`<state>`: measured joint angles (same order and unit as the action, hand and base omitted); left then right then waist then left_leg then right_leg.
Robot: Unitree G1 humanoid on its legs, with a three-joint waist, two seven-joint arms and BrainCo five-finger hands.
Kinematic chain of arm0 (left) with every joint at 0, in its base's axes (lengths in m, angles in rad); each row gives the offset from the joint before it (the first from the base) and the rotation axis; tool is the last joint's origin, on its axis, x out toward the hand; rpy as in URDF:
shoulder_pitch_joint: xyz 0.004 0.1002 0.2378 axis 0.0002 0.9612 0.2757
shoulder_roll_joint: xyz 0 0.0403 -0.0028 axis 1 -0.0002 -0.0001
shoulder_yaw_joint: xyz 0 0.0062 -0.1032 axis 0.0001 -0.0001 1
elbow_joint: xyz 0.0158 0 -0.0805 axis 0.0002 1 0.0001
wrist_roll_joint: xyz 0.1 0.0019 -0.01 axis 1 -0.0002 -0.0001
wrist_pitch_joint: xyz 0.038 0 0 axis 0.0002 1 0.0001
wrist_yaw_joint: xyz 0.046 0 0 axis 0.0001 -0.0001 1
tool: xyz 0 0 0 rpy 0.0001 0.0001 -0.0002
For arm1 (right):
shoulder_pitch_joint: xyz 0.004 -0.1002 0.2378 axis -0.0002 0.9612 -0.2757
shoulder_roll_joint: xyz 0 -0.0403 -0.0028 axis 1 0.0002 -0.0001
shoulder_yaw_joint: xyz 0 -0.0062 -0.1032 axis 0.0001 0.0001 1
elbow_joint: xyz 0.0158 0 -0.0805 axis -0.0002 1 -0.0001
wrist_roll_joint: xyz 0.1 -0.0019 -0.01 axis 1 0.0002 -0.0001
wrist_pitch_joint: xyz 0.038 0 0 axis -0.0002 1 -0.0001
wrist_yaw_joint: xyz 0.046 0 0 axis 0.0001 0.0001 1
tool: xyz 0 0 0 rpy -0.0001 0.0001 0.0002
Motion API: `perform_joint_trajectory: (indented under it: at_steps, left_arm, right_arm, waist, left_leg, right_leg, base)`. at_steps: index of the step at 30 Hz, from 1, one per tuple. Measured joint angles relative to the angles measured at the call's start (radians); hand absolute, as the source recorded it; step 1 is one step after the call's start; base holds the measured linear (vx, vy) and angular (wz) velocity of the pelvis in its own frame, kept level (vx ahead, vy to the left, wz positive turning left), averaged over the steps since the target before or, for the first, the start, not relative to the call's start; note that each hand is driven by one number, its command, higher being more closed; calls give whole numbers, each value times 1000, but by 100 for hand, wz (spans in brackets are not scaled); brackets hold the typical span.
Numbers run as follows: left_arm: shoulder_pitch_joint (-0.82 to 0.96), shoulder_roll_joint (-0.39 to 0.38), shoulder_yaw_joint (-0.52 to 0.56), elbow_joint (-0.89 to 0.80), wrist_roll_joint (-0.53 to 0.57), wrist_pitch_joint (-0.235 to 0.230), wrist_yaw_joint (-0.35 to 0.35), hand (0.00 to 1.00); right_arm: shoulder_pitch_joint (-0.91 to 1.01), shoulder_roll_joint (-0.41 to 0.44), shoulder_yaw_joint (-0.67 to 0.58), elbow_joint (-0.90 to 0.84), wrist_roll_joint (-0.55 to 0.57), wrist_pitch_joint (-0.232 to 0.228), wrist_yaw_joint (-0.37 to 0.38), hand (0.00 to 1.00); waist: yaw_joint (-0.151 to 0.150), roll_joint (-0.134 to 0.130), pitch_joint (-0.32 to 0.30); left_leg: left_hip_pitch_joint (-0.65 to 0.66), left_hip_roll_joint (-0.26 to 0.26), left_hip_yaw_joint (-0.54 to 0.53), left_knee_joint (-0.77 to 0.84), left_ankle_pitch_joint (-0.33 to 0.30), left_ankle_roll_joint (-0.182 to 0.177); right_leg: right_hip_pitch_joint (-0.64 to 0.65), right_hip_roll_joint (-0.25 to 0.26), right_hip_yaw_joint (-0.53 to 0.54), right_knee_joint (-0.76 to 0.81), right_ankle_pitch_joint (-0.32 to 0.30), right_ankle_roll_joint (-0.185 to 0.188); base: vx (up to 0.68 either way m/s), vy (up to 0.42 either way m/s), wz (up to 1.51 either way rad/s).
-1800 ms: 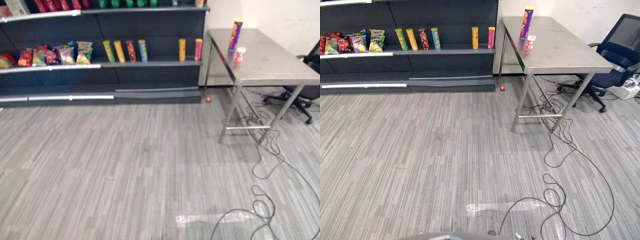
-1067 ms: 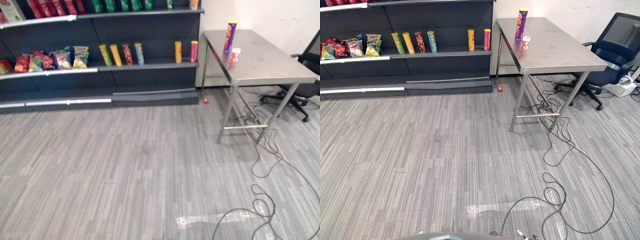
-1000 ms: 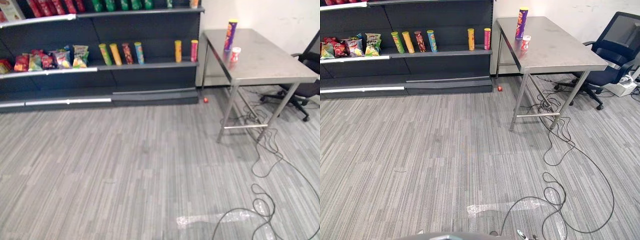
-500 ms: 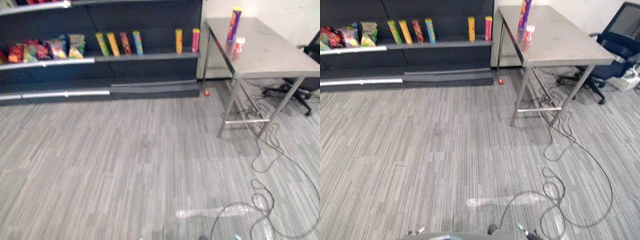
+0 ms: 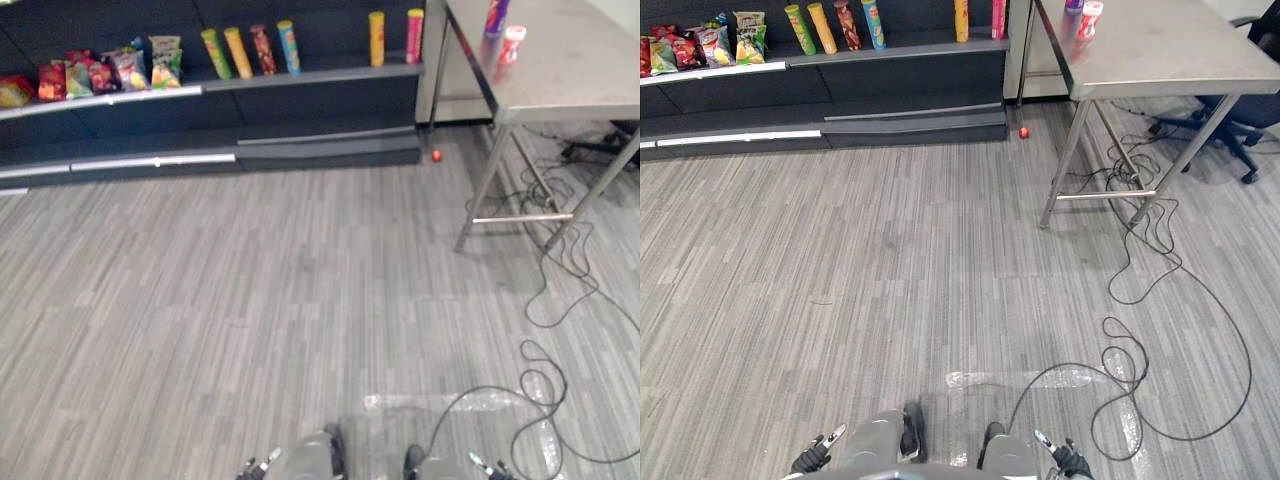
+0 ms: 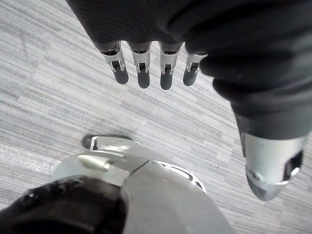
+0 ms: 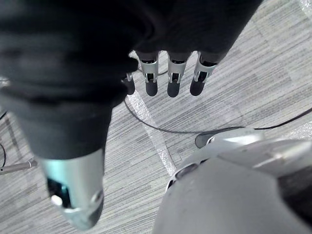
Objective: Put the gum and the chips on the shelf.
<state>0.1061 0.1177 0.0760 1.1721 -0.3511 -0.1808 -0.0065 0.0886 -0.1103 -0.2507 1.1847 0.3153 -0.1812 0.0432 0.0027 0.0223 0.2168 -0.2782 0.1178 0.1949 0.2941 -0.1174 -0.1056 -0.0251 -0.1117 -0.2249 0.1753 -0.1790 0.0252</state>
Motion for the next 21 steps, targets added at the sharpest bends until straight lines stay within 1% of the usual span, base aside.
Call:
perform_joint_trajectory:
  at_steps: [1,2,3,4,5,6,7,8,9,10,11,12,13,14,15,16,17,18,19,20,21]
  left_arm:
    - [0,-2,0,0,0,-4,0,0]
    - [1,-12,-1,0,0,-6,0,0]
    - [1,-26,0,0,0,-8,0,0]
    - [2,-31,0,0,0,-8,0,0]
    - [2,-31,2,1,0,-9,0,0]
    - [7,-26,3,0,0,-14,-2,0]
    - [8,-19,8,0,0,-15,-2,0]
    - [7,-2,8,1,0,-16,-4,0]
    - [5,3,8,1,0,-15,-5,0]
    - [5,6,8,6,0,-14,-4,0]
    - [5,5,8,12,1,-14,-3,0]
    - [5,3,8,14,3,-13,-3,0]
    - [5,3,8,20,10,-13,-3,0]
    - [8,3,7,23,20,-13,-3,0]
    - [10,3,5,22,22,-13,-2,0]
    - [15,4,0,19,22,-13,-2,0]
    - [16,6,-4,19,22,-12,-3,0]
    - [15,11,-15,17,22,-13,-3,0]
    - [15,13,-19,18,22,-13,-2,0]
    - [15,14,-22,15,22,-13,-1,0]
    - [19,12,-35,13,22,-12,-2,0]
  right_arm:
    - [-5,-1,0,0,0,0,0,0]
    - [-8,-10,0,-3,0,-3,0,0]
    - [-9,-25,3,-5,-1,-5,-1,0]
    - [-9,-31,5,-4,-2,-5,-1,0]
    - [-9,-32,6,-2,-2,-4,-2,0]
    - [-17,-29,17,3,-3,-5,-2,0]
    - [-23,-24,20,6,-5,-5,-1,0]
    - [-30,-6,19,10,-13,-4,7,0]
    - [-30,1,18,10,-14,-5,8,0]
    - [-33,8,-1,10,-24,-4,10,0]
    - [-33,14,-24,10,-32,-3,10,0]
    - [-33,14,-31,10,-33,-2,11,0]
    - [-35,17,-48,9,-42,-1,12,0]
    - [-31,19,-56,9,-42,-1,12,0]
    - [-30,19,-57,6,-42,-1,13,0]
    - [-26,17,-58,-3,-42,-1,18,0]
    - [-25,15,-57,-11,-42,-1,22,0]
    - [-25,16,-58,-13,-41,-2,26,0]
    - [-25,17,-62,-12,-40,-2,26,0]
    - [-24,19,-65,-25,-40,-2,26,0]
    - [-21,14,-61,-35,-41,-4,26,0]
  waist:
    - [0,6,3]
    - [1,26,8]
    - [2,54,14]
    - [3,64,15]
    - [4,64,17]
    - [13,45,6]
    - [14,27,-2]
    - [15,-1,-15]
    - [12,-10,-19]
    - [7,-18,-26]
    - [11,-17,-33]
    - [13,-14,-38]
    - [19,-11,-44]
    - [22,-10,-61]
    - [22,-9,-64]
    - [17,-11,-65]
    - [7,-14,-66]
    - [-8,-12,-63]
    - [-10,-9,-57]
    - [-9,-15,-51]
    - [-9,-7,-43]
  left_leg:
    - [1,2,-19,-67,33,-5]
    - [1,18,-45,-166,80,-15]
    - [-17,47,-71,-200,87,-21]
    - [-20,58,-71,-202,99,-19]
    - [-15,59,-63,-180,146,-19]
    - [-10,23,-44,-125,164,13]
    - [-14,6,-29,-104,135,34]
    - [-26,-24,3,-73,91,57]
    - [-29,-37,13,-61,74,70]
    - [-26,-58,29,-45,50,77]
    - [-6,-70,52,-45,39,102]
    - [6,-73,65,-50,31,114]
    - [36,-81,80,-63,19,132]
    - [68,-92,89,-86,13,141]
    - [88,-97,95,-99,10,146]
    - [139,-111,95,-126,2,156]
    - [178,-124,92,-147,-4,165]
    - [231,-135,86,-173,-24,182]
    - [261,-142,86,-186,-35,186]
    - [325,-153,83,-206,-39,191]
    - [388,-154,81,-233,-42,191]
  right_leg:
    - [7,-1,4,-4,-4,6]
    - [26,3,9,-17,-11,17]
    - [52,12,20,-29,-25,41]
    - [65,15,30,-34,-32,51]
    - [77,10,49,-36,-38,62]
    - [95,-33,94,-55,-50,79]
    - [98,-53,106,-67,-50,76]
    - [94,-86,125,-71,-28,83]
    - [90,-102,131,-69,-14,99]
    - [80,-125,150,-66,22,122]
    - [78,-141,179,-58,57,119]
    - [68,-146,189,-43,73,122]
    - [40,-154,219,19,103,121]
    - [0,-162,241,107,129,115]
    - [-25,-166,245,163,144,111]
    - [-72,-176,250,305,194,92]
    - [-109,-187,247,414,245,73]
    - [-159,-202,236,568,280,67]
    - [-187,-207,225,652,267,60]
    - [-223,-213,194,771,212,50]
    - [-247,-209,125,821,132,33]
  base:
    - [248,221,-17]
    - [383,346,-23]
    - [421,395,-28]
    - [386,381,-29]
    - [340,336,-48]
    - [433,376,-52]
    - [445,348,-58]
    - [444,283,-30]
    - [420,270,-24]
    - [483,315,-22]
    - [392,269,-30]
    - [382,239,-50]
    - [349,217,-52]
    - [342,212,-49]
    - [390,248,-32]
    - [325,202,-7]
    - [382,226,14]
    - [254,127,28]
    - [298,127,22]
    - [300,82,6]
    - [289,71,-2]
